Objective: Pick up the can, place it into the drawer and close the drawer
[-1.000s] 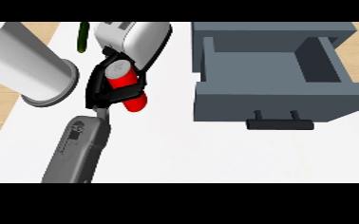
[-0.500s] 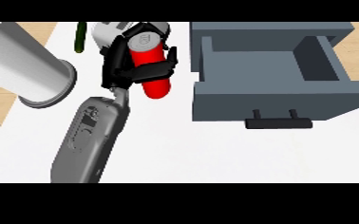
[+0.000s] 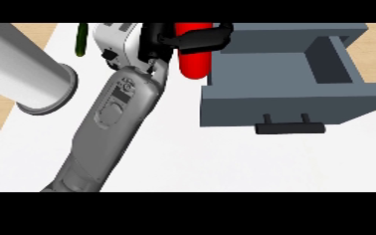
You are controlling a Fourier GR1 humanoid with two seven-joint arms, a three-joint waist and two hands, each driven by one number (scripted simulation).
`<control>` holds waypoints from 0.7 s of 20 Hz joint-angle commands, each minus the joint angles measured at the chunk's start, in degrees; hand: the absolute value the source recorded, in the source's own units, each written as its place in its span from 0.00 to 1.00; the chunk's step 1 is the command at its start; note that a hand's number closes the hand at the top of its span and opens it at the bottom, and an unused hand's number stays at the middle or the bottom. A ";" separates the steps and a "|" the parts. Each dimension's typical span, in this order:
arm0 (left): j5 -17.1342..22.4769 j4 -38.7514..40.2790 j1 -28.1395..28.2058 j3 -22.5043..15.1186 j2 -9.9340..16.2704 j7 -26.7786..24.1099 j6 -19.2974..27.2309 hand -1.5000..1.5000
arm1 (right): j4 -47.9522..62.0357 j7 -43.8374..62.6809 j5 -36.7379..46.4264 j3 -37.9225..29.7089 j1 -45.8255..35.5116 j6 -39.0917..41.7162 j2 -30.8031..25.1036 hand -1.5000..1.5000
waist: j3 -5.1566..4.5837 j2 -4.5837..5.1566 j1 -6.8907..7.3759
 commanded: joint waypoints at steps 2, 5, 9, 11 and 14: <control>3.15 6.91 -9.56 -3.68 -0.04 1.26 5.77 1.00 | 2.34 0.75 2.73 0.89 -3.27 -0.69 -0.62 0.00 | 0.00 0.13 -0.23; 3.45 13.99 -17.72 -0.23 -0.04 2.26 5.65 1.00 | 3.14 -3.65 4.48 3.20 0.12 -0.13 1.22 0.00 | 0.03 0.21 -0.60; 5.39 19.72 -21.76 -0.66 -0.04 0.86 6.35 1.00 | 1.02 -1.61 1.29 0.00 -0.90 0.48 -0.09 0.00 | 0.03 0.20 -0.74; 9.09 22.53 -21.99 -5.20 -0.04 -0.66 9.17 1.00 | 4.00 -0.29 -2.14 -3.01 -2.91 1.77 -2.93 0.00 | 0.06 0.35 -1.37; 12.42 27.22 -24.47 -7.14 -0.04 -3.11 10.18 1.00 | 1.60 0.25 0.41 0.17 -2.49 0.49 -0.43 0.00 | 0.05 0.40 -1.65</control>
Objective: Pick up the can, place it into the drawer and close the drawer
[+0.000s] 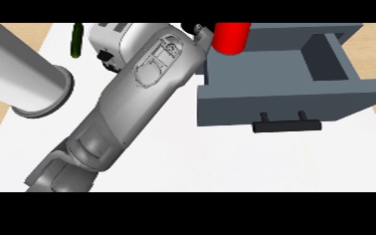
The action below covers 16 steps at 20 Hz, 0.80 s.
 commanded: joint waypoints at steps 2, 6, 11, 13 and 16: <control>4.11 8.15 -5.73 0.65 0.00 -2.60 -0.76 1.00 | -2.37 2.55 -2.08 -1.77 -0.50 0.42 -1.69 0.00 | -0.01 0.06 -0.19; 6.28 14.80 -8.28 -0.46 0.00 -6.47 -0.60 1.00 | 0.82 0.85 3.29 1.80 -3.03 -1.22 0.24 0.00 | 0.02 0.43 -0.65; 8.46 19.92 -11.06 -2.27 0.00 -7.77 -1.48 1.00 | 2.98 -3.42 4.59 3.82 -1.82 -1.53 1.74 0.00 | 0.05 0.47 -0.98; 11.11 21.03 -11.22 -5.01 0.00 -8.02 0.69 1.00 | 0.24 1.68 -0.02 0.82 -2.69 0.12 -0.97 0.00 | 0.07 0.66 -2.59; 12.08 22.49 -12.04 -7.55 0.00 -8.46 1.41 1.00 | 1.91 0.61 3.93 3.76 -4.86 -1.76 0.95 0.00 | 0.07 0.70 -2.36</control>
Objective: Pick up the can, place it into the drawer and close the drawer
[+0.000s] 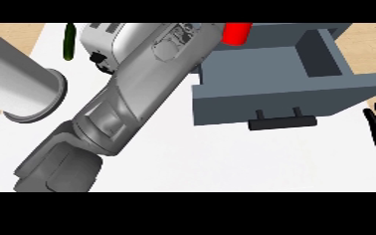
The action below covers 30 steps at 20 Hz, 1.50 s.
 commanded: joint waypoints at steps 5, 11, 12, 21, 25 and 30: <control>4.20 3.88 1.30 -5.16 0.00 -5.23 2.86 1.00 | 0.32 -1.16 1.44 1.31 0.44 -0.09 0.95 0.00 | 0.01 0.12 -1.03; 6.11 5.11 2.69 -10.71 0.00 -6.80 5.05 1.00 | 0.53 1.64 0.53 0.07 -4.02 -0.67 -1.37 0.00 | 0.03 0.57 -2.36; 6.45 5.55 1.89 -10.78 0.00 -6.35 4.35 1.00 | 1.53 0.22 0.43 -0.03 -3.26 -0.85 -0.41 0.00 | 0.03 0.45 -1.90; 7.57 8.54 2.07 -14.36 0.00 -8.41 6.95 0.00 | 0.86 2.80 0.65 0.46 -5.49 -0.37 -2.36 0.00 | 0.03 0.93 -3.56; 8.74 9.29 4.32 -14.85 0.00 -10.33 9.52 0.00 | 1.13 1.76 -1.12 -0.01 -5.99 0.22 -2.27 0.00 | 0.04 1.10 -4.18; 10.29 7.71 3.92 -16.07 0.00 -9.90 12.02 0.00 | -0.50 4.97 0.11 0.57 -6.78 -1.55 -2.09 0.00 | -0.02 0.67 -3.25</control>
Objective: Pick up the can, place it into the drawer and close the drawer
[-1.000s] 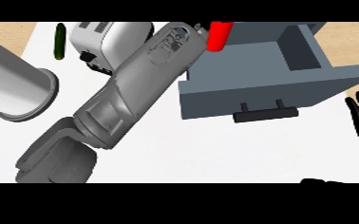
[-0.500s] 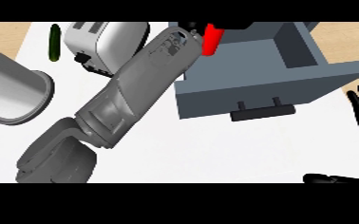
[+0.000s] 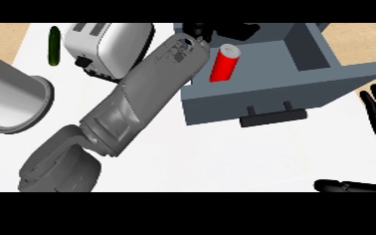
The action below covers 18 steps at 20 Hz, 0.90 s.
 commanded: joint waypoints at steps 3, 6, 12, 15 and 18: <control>1.70 1.08 0.29 -0.61 0.00 -1.96 1.05 0.00 | -0.21 -0.65 0.24 0.42 0.33 0.60 -0.18 0.00 | 0.00 0.26 -0.29; 3.18 -1.16 1.09 -1.05 0.00 -2.25 3.92 0.00 | -3.89 -1.00 4.26 2.52 1.86 -0.60 0.84 0.00 | -0.06 -0.17 0.14; 6.38 -1.74 0.05 -0.21 0.00 -1.52 3.75 0.00 | -5.39 -3.24 12.49 2.59 -2.43 0.20 -5.26 0.00 | -0.10 0.06 0.23; 7.61 -2.08 -0.01 -0.21 0.00 -1.66 3.17 0.00 | -5.27 -6.85 17.54 4.46 -1.25 -0.11 -5.26 0.00 | -0.04 -0.16 1.02; 9.28 -3.27 0.34 1.10 0.00 -4.27 3.72 0.00 | -6.90 -6.90 20.65 6.51 -1.01 0.03 -5.79 0.00 | -0.08 -0.44 1.83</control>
